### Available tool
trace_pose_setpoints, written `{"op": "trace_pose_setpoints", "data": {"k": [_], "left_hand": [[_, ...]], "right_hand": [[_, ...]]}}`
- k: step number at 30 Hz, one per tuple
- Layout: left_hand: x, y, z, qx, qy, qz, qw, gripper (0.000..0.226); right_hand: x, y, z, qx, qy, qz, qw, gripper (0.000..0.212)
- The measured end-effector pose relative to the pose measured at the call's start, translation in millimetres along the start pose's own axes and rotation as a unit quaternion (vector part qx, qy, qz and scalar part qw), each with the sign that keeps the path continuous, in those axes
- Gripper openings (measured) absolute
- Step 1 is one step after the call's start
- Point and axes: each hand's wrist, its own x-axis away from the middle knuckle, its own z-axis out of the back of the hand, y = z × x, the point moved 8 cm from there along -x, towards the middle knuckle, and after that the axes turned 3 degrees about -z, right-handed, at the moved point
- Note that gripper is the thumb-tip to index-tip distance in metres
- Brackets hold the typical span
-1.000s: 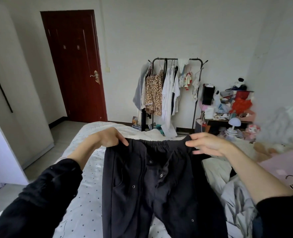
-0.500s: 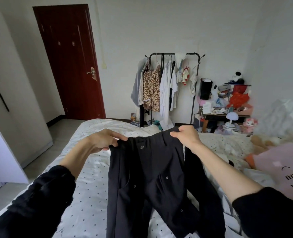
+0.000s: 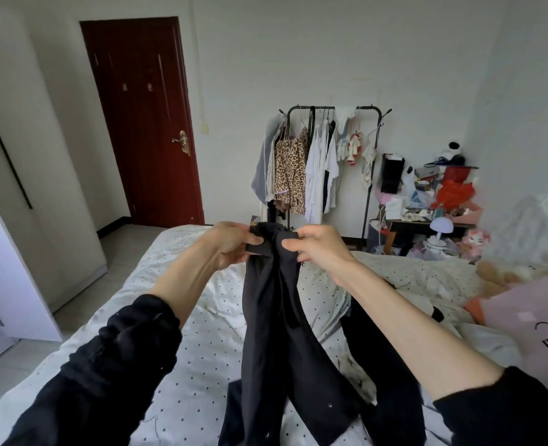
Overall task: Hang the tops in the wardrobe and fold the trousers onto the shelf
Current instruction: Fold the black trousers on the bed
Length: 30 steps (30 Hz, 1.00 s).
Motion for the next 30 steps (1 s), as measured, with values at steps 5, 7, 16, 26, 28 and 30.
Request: {"op": "trace_pose_setpoints", "data": {"k": [5, 7, 16, 26, 28, 30], "left_hand": [[6, 7, -10, 0.0, 0.024, -0.02, 1.0, 0.024], [6, 3, -11, -0.01, 0.022, -0.02, 1.0, 0.022], [15, 24, -32, -0.151, -0.061, -0.025, 0.986, 0.019], [9, 13, 32, -0.173, -0.01, -0.064, 0.983, 0.067], [8, -1, 33, -0.136, -0.066, -0.053, 0.987, 0.11], [5, 6, 24, -0.102, -0.137, -0.089, 0.981, 0.122]], "right_hand": [[15, -7, -1, 0.058, 0.014, 0.047, 0.997, 0.027], [20, -2, -6, 0.034, -0.014, 0.045, 0.998, 0.026], [22, 20, -26, 0.076, 0.067, 0.032, 0.994, 0.026], [14, -16, 22, -0.067, 0.04, 0.056, 0.995, 0.03], [11, -41, 35, -0.079, 0.013, 0.082, 0.993, 0.038], [9, -68, 46, -0.065, -0.008, 0.104, 0.992, 0.04]]}}
